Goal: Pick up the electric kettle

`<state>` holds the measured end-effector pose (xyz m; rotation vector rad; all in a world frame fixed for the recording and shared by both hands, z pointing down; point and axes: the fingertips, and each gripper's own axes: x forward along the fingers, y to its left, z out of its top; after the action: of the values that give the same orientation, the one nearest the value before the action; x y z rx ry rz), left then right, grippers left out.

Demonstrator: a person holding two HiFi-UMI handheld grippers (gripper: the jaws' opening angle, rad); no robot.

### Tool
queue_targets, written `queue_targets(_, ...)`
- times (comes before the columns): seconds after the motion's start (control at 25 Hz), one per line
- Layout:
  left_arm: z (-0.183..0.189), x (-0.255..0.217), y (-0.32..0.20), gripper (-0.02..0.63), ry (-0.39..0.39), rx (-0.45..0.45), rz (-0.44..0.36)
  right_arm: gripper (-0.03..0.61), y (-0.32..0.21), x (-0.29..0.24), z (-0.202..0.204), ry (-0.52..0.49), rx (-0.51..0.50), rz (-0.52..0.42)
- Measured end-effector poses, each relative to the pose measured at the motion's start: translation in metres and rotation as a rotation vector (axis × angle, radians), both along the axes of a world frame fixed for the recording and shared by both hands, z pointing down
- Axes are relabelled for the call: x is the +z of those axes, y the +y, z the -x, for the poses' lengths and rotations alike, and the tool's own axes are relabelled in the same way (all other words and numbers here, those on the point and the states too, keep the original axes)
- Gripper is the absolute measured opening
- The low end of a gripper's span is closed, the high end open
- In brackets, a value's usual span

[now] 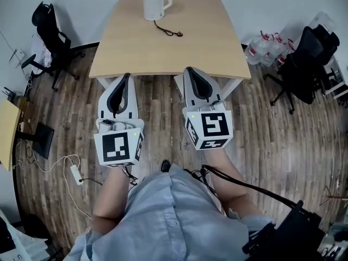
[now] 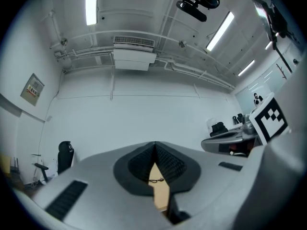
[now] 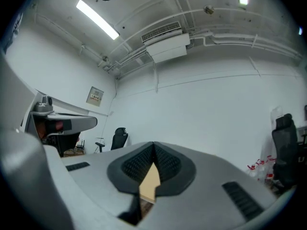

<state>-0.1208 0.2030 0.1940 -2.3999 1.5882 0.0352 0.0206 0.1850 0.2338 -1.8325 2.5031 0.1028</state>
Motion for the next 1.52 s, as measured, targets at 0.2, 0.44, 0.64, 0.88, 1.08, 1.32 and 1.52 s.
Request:
queue_targets(0.2, 0.002, 0.007, -0.031, 0.000, 0.005, 0.016, 0.017, 0.002, -0.027, 0.002, 0.003, 0.019, 0.014, 0.010)
queue_targets(0.44, 0.002, 0.022, -0.059, 0.000, 0.019, 0.014, 0.056, 0.002, -0.051, 0.012, -0.001, 0.037, 0.021, 0.035)
queue_targets(0.64, -0.004, 0.034, -0.093, 0.000, 0.013, 0.006, 0.083, 0.002, -0.084, 0.026, -0.006, 0.032, 0.014, 0.060)
queue_targets(0.88, -0.011, 0.040, -0.147, 0.000, 0.005, -0.017, 0.107, 0.002, -0.140, 0.035, -0.008, 0.031, -0.017, 0.087)
queue_targets(1.08, -0.023, 0.033, -0.192, 0.000, 0.001, -0.036, 0.104, 0.002, -0.188, 0.031, -0.016, 0.029, -0.046, 0.092)
queue_targets(1.32, -0.025, 0.024, -0.233, 0.000, -0.024, -0.078, 0.087, 0.002, -0.235, 0.024, -0.024, 0.019, -0.072, 0.070)
queue_targets(1.52, -0.026, 0.017, -0.258, 0.000, -0.034, -0.112, 0.063, 0.002, -0.266, 0.017, -0.032, 0.014, -0.091, 0.048)
